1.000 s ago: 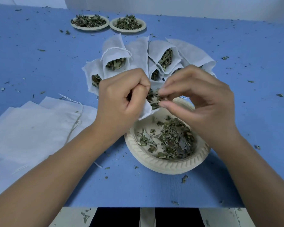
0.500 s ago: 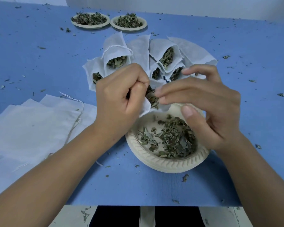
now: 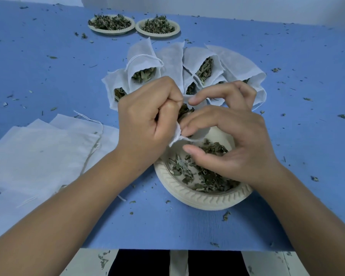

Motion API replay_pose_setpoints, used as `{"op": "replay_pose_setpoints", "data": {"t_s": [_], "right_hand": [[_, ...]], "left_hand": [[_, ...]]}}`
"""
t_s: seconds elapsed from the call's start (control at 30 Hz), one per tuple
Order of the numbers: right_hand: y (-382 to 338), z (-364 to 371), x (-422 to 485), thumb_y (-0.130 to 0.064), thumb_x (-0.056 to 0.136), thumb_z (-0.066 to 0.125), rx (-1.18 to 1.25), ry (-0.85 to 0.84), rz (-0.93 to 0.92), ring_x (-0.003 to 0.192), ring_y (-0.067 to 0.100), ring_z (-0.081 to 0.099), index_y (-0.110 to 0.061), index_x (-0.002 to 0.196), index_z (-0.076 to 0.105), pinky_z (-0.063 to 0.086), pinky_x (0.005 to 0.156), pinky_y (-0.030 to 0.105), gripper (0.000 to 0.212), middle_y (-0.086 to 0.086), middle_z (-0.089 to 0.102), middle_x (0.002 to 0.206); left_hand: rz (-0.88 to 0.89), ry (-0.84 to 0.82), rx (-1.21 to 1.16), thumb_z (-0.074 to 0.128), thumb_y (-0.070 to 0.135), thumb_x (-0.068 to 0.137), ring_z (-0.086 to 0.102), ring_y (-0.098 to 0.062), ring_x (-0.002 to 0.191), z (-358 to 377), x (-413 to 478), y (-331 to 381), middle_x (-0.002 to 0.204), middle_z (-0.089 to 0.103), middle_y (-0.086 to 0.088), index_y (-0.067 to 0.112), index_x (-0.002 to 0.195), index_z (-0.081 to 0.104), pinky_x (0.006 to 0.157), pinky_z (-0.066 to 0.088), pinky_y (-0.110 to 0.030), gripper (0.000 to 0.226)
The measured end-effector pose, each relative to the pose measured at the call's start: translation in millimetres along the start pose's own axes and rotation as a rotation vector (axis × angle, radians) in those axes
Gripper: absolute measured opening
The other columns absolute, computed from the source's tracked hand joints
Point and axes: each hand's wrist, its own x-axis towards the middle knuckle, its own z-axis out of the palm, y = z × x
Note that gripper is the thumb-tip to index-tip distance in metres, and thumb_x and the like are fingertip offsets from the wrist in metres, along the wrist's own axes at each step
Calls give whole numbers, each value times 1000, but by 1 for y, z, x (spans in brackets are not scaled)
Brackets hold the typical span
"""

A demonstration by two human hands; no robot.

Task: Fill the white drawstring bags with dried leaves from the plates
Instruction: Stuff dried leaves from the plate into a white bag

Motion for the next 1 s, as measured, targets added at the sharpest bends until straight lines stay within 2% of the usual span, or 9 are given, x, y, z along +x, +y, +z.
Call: {"op": "replay_pose_setpoints", "data": {"t_s": [0.17, 0.27, 0.4, 0.53, 0.6, 0.73, 0.77, 0.9, 1.0], "right_hand": [[0, -1, 0, -9, 78, 77, 83, 16, 8, 104, 20, 56, -16, 73, 71, 29, 95, 51, 10, -12, 70, 85], [1, -3, 1, -10, 78, 79, 139, 55, 89, 97, 17, 54, -20, 78, 69, 32, 91, 57, 14, -10, 69, 82], [5, -8, 2, -20, 81, 77, 24, 40, 146, 95, 20, 56, -17, 81, 72, 30, 93, 50, 6, -11, 68, 83], [6, -8, 3, -23, 80, 76, -37, -11, 140, 95, 19, 55, -16, 80, 75, 27, 92, 47, 6, -15, 65, 80], [6, -9, 3, -22, 79, 77, 32, 0, 173, 93, 14, 53, -19, 81, 74, 28, 95, 47, 5, -14, 65, 78], [5, -12, 2, -23, 80, 75, 221, 44, 269, 96, 13, 52, -24, 82, 70, 32, 93, 61, 6, -8, 68, 80], [5, -12, 2, -25, 83, 71, 179, 36, 257, 99, 12, 53, -22, 81, 71, 30, 95, 62, 3, -9, 69, 82], [2, -2, 1, -39, 94, 47, -195, -183, 58, 122, 17, 49, -21, 76, 72, 16, 107, 45, 36, -18, 69, 88], [2, 4, 3, -41, 93, 45, -241, -250, 23, 129, 23, 43, -20, 77, 72, 10, 110, 48, 38, -24, 60, 86]], "left_hand": [[1, -25, -15, 34, -9, 77, 29, -8, 52, 1, 0, 1, 57, 36, 2, 16, 67, 45, 54, 25, -13, 29], [4, -27, -13, 34, -10, 75, 28, -6, 53, 1, 1, 1, 57, 35, 3, 15, 65, 46, 54, 25, -12, 30], [-18, -8, -1, 34, -11, 75, 29, -6, 52, 0, 2, -1, 55, 37, 1, 10, 62, 50, 53, 24, -13, 29], [-19, -7, 13, 34, -11, 74, 29, -8, 52, 0, 1, -1, 54, 36, -2, 6, 60, 50, 52, 23, -15, 28], [-18, -5, 6, 33, -11, 74, 29, -7, 52, 0, 2, -1, 54, 37, -2, 9, 61, 49, 52, 23, -14, 28], [-20, 0, 11, 34, -10, 74, 28, -5, 53, 0, 1, -2, 55, 35, 1, 12, 62, 48, 53, 23, -14, 29], [-19, 0, 11, 34, -11, 74, 28, -5, 53, 1, 1, -2, 55, 35, 2, 12, 62, 47, 53, 24, -14, 29], [76, -67, 17, 35, -8, 76, 25, -2, 59, 2, 0, -1, 63, 34, 6, 12, 62, 47, 58, 25, -8, 27], [182, -171, 50, 35, -7, 79, 23, -2, 65, 1, -2, -1, 70, 32, 7, 7, 61, 51, 60, 26, -6, 28]]}}
